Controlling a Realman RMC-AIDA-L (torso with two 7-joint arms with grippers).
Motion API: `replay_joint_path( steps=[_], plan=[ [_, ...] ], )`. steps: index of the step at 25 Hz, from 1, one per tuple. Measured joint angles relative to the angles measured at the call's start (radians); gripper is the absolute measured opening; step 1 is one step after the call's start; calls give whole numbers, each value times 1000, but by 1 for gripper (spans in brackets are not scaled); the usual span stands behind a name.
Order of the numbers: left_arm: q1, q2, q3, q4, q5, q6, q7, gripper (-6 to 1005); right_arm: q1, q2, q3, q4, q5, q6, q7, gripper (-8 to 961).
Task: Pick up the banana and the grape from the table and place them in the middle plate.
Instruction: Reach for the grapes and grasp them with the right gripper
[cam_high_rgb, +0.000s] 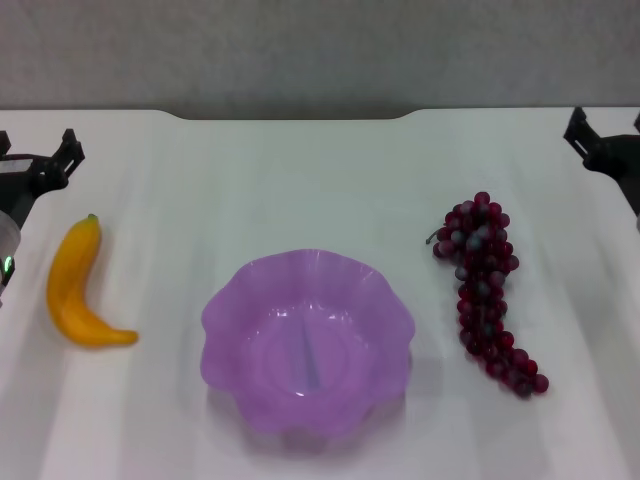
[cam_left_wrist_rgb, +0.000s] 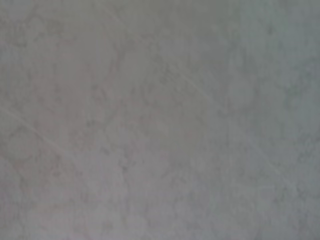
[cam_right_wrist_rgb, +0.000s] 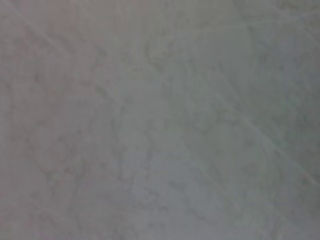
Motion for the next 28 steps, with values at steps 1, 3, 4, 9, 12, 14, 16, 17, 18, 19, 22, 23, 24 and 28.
replay_joint_path(
  steps=[1, 3, 4, 9, 12, 14, 16, 17, 18, 19, 22, 23, 24, 28],
  plan=[
    [1, 0, 1, -1, 1, 3, -5, 891, 0, 0, -2, -7, 0, 6, 0, 891],
    [4, 1, 4, -1, 4, 3, -4, 891, 1, -2, -4, -27, 0, 38, 0, 892],
    [6, 1, 6, -1, 5, 3, -2, 890, 5, -3, -3, -34, 0, 66, 0, 892],
    [12, 4, 9, -2, 6, -8, 3, 890, 38, -7, 0, -58, 0, 220, 0, 892],
    [19, 5, 9, -2, 6, -9, 3, 890, 51, -7, 13, -73, 2, 320, -1, 892],
    [21, 5, 9, -2, 7, -9, 3, 890, 70, -9, 26, -75, 1, 388, -2, 892],
    [23, 5, 9, -2, 7, -10, 3, 891, 91, -13, 30, -75, 1, 446, -2, 891],
    [23, 5, 9, -3, 8, -11, 3, 891, 99, -14, 30, -75, -1, 468, -4, 891],
    [24, 5, 9, -3, 8, -11, 3, 891, 105, -14, 30, -75, -3, 483, -8, 891],
    [24, 5, 10, -3, 9, -12, 3, 891, 109, -14, 30, -75, -7, 496, -13, 891],
    [24, 5, 11, -4, 23, -12, 3, 891, 118, -14, 31, -93, -12, 546, -33, 891],
    [24, 5, 11, -4, 30, -12, 3, 891, 118, -14, 31, -93, -12, 546, -33, 891],
    [24, 4, 11, -4, 35, -12, 3, 891, 118, -14, 31, -101, -13, 560, -37, 891],
    [24, 3, 11, -4, 45, -13, 3, 890, 109, -13, 32, -111, -13, 582, -41, 892]
  ],
)
